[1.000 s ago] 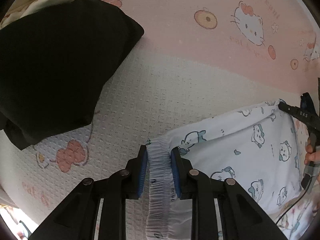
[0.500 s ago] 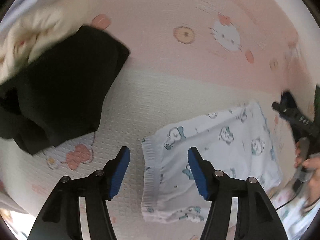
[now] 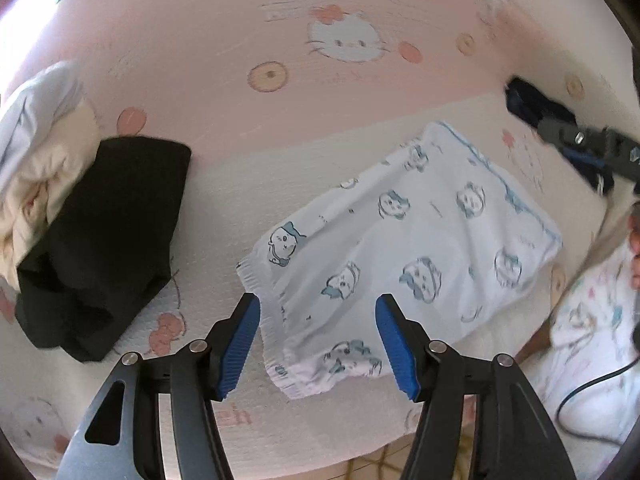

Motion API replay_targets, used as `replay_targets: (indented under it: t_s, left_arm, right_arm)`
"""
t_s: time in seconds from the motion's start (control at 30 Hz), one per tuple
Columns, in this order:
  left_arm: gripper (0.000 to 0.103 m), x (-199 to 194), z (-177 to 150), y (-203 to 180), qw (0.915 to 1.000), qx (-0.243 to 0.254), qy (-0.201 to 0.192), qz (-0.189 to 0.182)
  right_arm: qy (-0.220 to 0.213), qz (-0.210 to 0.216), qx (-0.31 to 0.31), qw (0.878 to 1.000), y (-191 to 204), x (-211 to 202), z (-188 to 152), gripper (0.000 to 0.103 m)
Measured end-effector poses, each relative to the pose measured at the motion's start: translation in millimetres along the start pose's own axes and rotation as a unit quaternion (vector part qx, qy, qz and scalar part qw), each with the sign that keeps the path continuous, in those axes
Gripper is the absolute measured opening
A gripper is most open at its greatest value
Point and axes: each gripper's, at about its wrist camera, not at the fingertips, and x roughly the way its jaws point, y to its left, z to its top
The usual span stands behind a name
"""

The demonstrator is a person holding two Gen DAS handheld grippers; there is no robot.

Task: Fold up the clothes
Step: 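Lower the pajamas onto the sheet and open both grippers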

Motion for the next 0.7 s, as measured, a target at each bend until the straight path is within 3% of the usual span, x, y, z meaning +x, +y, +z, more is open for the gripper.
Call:
replay_targets:
  t_s: [0.27, 0.4, 0.53, 0.6, 0.7]
  left_arm:
    - [0.057, -5, -17, -29, 0.9972, 0.073, 0.011, 0.012]
    - [0.057, -9, -27, -46, 0.9942, 0.104, 0.014, 0.023]
    - [0.057, -6, -34, -59, 0.9902, 0.132, 0.018, 0.044]
    - [0.057, -3, -35, -61, 0.9896, 0.135, 0.023, 0.044]
    - [0.057, 0, -35, -65, 0.9880, 0.146, 0.025, 0.043]
  right_arm:
    - [-0.057, -0.020, -0.040, 0.997, 34, -32, -36, 0.085]
    - [-0.057, -0.008, -0.060, 0.997, 41, -40, -60, 0.085]
    - [-0.057, -0.025, -0.122, 0.991, 41, -46, -81, 0.085]
    - [-0.051, -0.041, -0.125, 0.990, 36, -45, -83, 0.085]
    - [-0.047, -0.031, -0.108, 0.993, 24, -44, -85, 0.085]
